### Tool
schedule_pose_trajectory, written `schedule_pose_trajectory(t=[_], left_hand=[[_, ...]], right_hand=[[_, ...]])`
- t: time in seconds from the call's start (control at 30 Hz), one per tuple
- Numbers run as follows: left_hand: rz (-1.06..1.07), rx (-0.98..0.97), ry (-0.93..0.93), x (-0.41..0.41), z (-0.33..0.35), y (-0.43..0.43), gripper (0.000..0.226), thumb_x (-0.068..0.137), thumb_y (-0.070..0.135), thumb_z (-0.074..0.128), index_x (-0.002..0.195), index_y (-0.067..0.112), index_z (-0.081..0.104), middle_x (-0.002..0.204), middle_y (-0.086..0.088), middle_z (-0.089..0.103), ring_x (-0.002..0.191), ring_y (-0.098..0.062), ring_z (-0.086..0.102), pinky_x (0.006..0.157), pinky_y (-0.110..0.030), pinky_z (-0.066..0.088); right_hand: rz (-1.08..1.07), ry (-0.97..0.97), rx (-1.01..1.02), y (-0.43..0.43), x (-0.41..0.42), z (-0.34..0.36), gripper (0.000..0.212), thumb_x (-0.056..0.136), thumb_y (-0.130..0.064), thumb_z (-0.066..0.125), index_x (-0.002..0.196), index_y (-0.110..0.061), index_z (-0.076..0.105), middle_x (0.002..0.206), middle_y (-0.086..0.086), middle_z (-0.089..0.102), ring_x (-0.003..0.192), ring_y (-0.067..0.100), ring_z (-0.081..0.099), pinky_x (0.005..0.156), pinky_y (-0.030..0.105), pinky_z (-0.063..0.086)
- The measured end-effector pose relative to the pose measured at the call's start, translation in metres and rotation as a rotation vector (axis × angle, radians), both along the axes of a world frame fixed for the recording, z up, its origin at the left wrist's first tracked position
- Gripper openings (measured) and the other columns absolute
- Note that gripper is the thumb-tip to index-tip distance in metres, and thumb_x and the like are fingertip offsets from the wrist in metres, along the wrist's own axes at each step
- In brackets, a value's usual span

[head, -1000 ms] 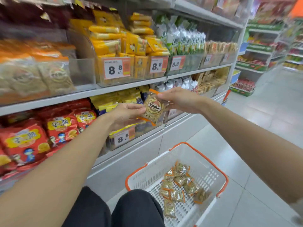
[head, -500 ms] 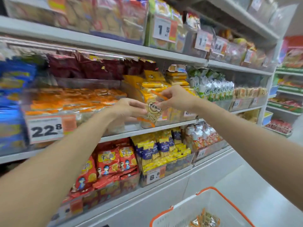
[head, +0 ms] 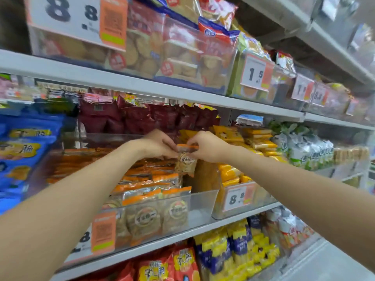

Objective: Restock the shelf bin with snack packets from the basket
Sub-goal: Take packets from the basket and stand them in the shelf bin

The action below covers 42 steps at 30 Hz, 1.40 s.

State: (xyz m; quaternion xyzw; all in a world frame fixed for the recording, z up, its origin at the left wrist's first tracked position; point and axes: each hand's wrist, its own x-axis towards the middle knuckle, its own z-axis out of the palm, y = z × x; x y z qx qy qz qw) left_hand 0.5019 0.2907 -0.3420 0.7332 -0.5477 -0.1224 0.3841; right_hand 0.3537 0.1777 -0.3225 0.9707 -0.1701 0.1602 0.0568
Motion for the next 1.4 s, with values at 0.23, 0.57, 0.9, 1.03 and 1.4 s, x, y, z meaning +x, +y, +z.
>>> schedule_pose_trajectory(t=[0.23, 0.57, 0.9, 1.03, 1.4], left_hand=[[-0.029, 0.051, -0.230, 0.024, -0.030, -0.019, 0.008, 0.076, 0.020, 0.081, 0.083, 0.018, 0.078, 0.077, 0.005, 0.071, 0.069, -0.006, 0.060, 0.065, -0.021, 0.045], [0.017, 0.064, -0.191, 0.034, -0.044, -0.023, 0.021, 0.080, 0.030, 0.077, 0.096, 0.016, 0.078, 0.096, 0.001, 0.074, 0.084, -0.012, 0.065, 0.073, -0.022, 0.048], [0.120, 0.063, -0.232, 0.034, -0.051, -0.031, 0.017, 0.092, 0.019, 0.063, 0.103, 0.016, 0.076, 0.109, -0.001, 0.071, 0.095, -0.017, 0.064, 0.081, -0.024, 0.048], [0.113, 0.048, -0.201, 0.036, -0.052, -0.031, 0.015, 0.090, 0.018, 0.065, 0.099, 0.016, 0.077, 0.104, -0.001, 0.072, 0.090, -0.015, 0.064, 0.080, -0.024, 0.048], [0.120, 0.003, -0.134, 0.039, -0.051, -0.027, 0.012, 0.083, 0.022, 0.074, 0.093, 0.016, 0.078, 0.096, 0.001, 0.074, 0.087, -0.011, 0.064, 0.084, -0.026, 0.052]], right_hand=[[-0.029, 0.193, -0.172, -0.005, 0.031, -0.027, 0.023, 0.091, -0.034, 0.064, 0.105, -0.017, 0.068, 0.107, 0.005, 0.064, 0.102, 0.026, 0.057, 0.071, 0.026, 0.030], [-0.138, 0.485, -0.439, -0.003, 0.058, -0.034, 0.034, 0.082, -0.054, 0.067, 0.097, -0.023, 0.067, 0.092, -0.004, 0.058, 0.103, 0.023, 0.056, 0.089, 0.038, 0.030], [-0.181, 0.493, -0.506, -0.003, 0.058, -0.038, 0.042, 0.081, -0.054, 0.068, 0.105, -0.019, 0.069, 0.133, 0.003, 0.050, 0.130, 0.023, 0.037, 0.107, 0.041, 0.027], [-0.169, 0.500, -0.454, -0.004, 0.057, -0.034, 0.044, 0.080, -0.057, 0.069, 0.105, -0.021, 0.069, 0.124, 0.001, 0.053, 0.124, 0.022, 0.041, 0.107, 0.041, 0.026], [-0.134, 0.473, -0.410, 0.001, 0.054, -0.028, 0.053, 0.079, -0.049, 0.073, 0.121, -0.020, 0.061, 0.136, 0.005, 0.048, 0.127, 0.025, 0.039, 0.108, 0.040, 0.026]])
